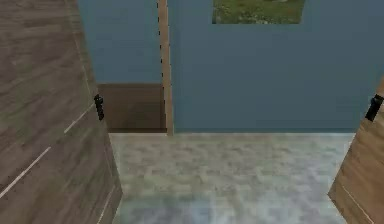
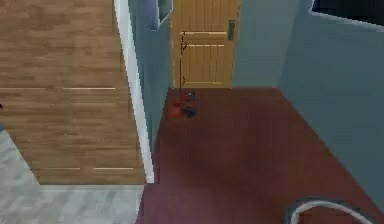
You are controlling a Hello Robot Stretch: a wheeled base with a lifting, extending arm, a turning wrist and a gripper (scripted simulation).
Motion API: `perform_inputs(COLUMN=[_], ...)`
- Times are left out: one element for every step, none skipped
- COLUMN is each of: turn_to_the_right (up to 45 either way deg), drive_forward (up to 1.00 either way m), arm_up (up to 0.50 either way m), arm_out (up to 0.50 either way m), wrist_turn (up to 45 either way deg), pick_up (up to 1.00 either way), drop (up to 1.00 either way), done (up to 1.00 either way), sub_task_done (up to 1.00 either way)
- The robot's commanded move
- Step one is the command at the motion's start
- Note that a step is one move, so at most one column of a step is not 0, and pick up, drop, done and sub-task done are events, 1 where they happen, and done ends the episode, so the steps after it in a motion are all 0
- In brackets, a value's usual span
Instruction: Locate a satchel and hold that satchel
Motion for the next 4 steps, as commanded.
perform_inputs(turn_to_the_right=[0.0, 0.0, -45.0, -21.0], drive_forward=[1.00, 0.45, 0.00, 0.00], arm_up=[0.00, 0.00, 0.00, 0.00], arm_out=[0.00, 0.00, 0.00, 0.00], wrist_turn=[0.0, 0.0, 0.0, 0.0], pick_up=[0.00, 0.00, 0.00, 0.00], drop=[0.00, 0.00, 0.00, 0.00], done=[0.00, 0.00, 0.00, 0.00], sub_task_done=[0.00, 0.00, 0.00, 0.00])
